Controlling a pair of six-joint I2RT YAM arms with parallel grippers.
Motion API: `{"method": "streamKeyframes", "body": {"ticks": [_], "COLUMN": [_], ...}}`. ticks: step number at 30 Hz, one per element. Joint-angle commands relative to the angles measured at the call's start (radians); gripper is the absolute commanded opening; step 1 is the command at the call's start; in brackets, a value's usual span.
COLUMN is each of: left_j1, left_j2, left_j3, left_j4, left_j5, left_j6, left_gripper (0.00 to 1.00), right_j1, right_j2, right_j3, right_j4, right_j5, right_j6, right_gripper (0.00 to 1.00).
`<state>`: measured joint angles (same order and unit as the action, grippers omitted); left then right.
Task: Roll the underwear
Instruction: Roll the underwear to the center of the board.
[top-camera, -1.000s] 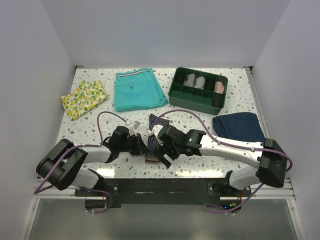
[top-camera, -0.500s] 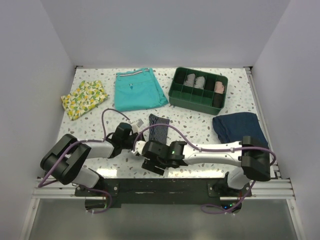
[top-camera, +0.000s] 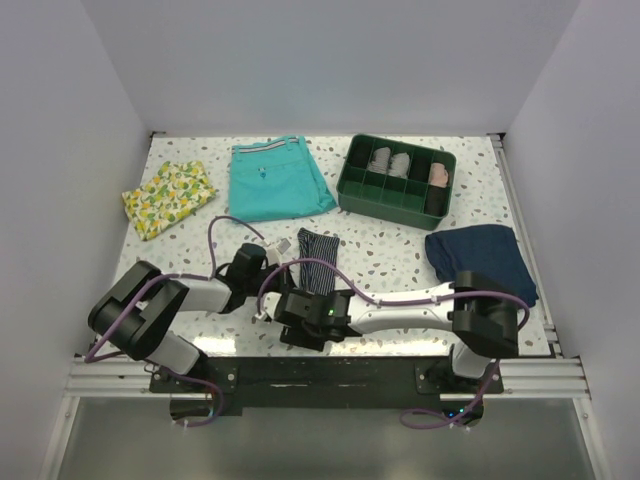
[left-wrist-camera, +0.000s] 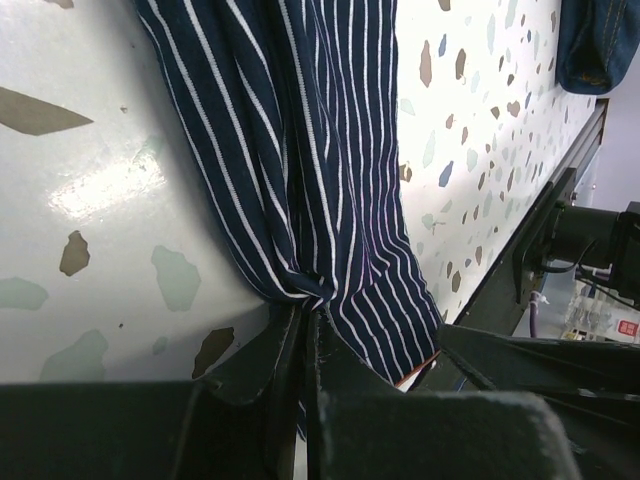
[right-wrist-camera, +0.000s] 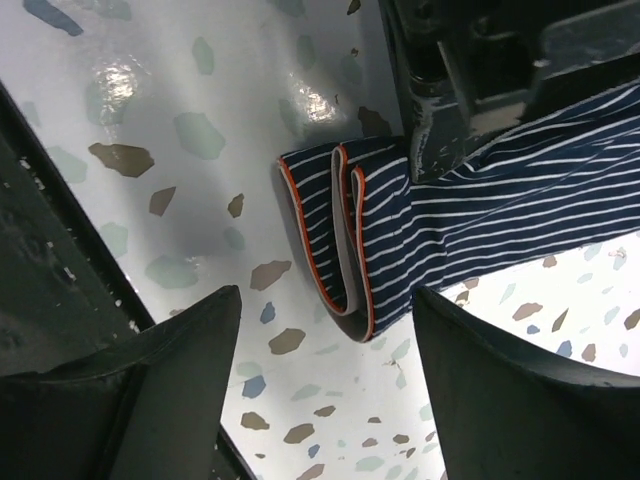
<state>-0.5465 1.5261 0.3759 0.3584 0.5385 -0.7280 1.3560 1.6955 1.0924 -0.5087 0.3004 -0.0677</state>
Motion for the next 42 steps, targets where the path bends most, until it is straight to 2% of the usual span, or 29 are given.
{"method": "streamKeyframes", "body": {"ticks": [1, 19, 23, 26, 35, 38, 42], "left_j1": [-0.013, -0.012, -0.012, -0.010, 0.005, 0.014, 0.031], "left_j2": [0.077, 0.052, 0.051, 0.048, 0.003, -0.036, -0.113], "left_j3": [-0.063, -0.074, -0.074, -0.074, -0.075, -0.072, -0.060], "left_j4": [-0.249, -0.246, -0.246, -0.249, -0.271, -0.297, -0.349], "left_j5": [-0.140, -0.137, -0.140, -0.146, -0.179, -0.199, -0.250], "left_j6": [0.105, 0.102, 0.102, 0.099, 0.091, 0.084, 0.070], "left_gripper": [0.03, 0.02, 0.02, 0.02, 0.03, 0.08, 0.25], "right_j1": [0.006, 0.006, 0.006, 0.006, 0.006, 0.006, 0.005], "right_j2": [0.030, 0.107, 0.119, 0.121, 0.087, 0.084, 0.070], "right_j3": [0.012, -0.026, -0.035, -0.040, -0.049, -0.043, -0.035], "right_j4": [0.042, 0.044, 0.065, 0.079, 0.121, 0.125, 0.125], "right_j5": [0.060, 0.121, 0.129, 0.126, 0.054, 0.030, 0.005], "right_j6": [-0.017, 0.009, 0.017, 0.025, 0.020, 0.025, 0.039], "right_gripper": [0.67, 0.51, 0.44, 0.38, 0.30, 0.28, 0.26]}}
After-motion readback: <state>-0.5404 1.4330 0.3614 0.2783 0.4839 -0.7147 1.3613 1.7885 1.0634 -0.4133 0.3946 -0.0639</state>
